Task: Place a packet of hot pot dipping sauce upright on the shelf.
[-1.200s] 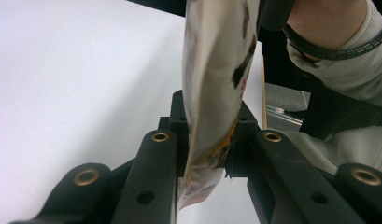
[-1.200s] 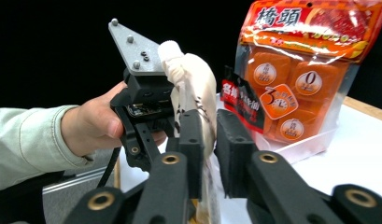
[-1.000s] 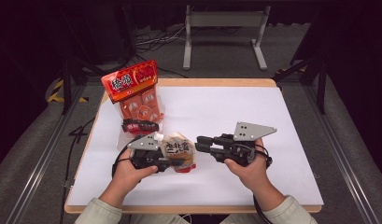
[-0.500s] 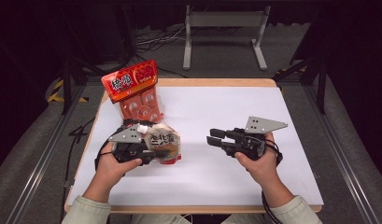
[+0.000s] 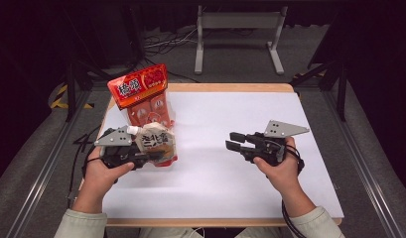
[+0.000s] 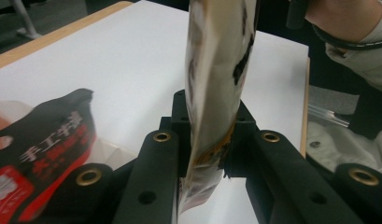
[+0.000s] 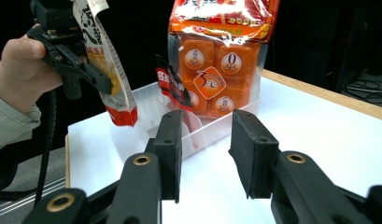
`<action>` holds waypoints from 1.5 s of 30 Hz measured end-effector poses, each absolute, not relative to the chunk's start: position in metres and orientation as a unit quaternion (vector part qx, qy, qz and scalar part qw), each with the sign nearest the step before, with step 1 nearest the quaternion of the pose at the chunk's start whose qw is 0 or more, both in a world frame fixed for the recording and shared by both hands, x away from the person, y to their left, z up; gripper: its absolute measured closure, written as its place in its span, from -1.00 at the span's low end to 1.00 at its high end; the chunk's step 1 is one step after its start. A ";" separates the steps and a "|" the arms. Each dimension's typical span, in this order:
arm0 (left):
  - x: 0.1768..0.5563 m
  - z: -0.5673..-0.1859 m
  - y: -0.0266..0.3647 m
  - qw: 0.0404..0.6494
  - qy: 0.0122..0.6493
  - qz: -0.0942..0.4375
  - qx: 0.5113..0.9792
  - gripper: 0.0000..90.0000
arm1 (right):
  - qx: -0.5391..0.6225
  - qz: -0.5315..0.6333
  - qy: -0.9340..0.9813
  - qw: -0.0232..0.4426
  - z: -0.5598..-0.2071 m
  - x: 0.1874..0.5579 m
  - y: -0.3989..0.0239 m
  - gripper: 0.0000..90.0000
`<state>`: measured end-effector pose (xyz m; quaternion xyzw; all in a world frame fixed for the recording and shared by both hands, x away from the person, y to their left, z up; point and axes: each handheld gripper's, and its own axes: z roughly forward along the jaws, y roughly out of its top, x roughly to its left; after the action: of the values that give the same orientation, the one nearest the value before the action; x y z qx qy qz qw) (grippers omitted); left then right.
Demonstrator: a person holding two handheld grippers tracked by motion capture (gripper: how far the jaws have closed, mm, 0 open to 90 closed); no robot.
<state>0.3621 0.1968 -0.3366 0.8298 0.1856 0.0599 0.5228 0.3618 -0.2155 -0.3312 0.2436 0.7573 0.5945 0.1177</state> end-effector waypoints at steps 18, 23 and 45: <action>0.372 -0.339 0.226 0.510 0.227 0.115 0.822 0.74 | 0.264 0.585 0.756 0.127 -0.334 0.370 -0.226 0.30; 0.375 -0.343 0.231 0.508 0.233 0.126 0.820 0.74 | 0.271 0.579 0.757 0.132 -0.336 0.373 -0.228 0.27; 0.389 -0.370 0.234 0.493 0.238 0.108 0.830 0.74 | 0.276 0.583 0.753 0.133 -0.337 0.376 -0.230 0.21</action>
<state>0.3893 0.2337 -0.3701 0.8299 0.2383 0.1081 0.4927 0.3756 -0.2305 -0.3371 0.2755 0.7529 0.5827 0.1330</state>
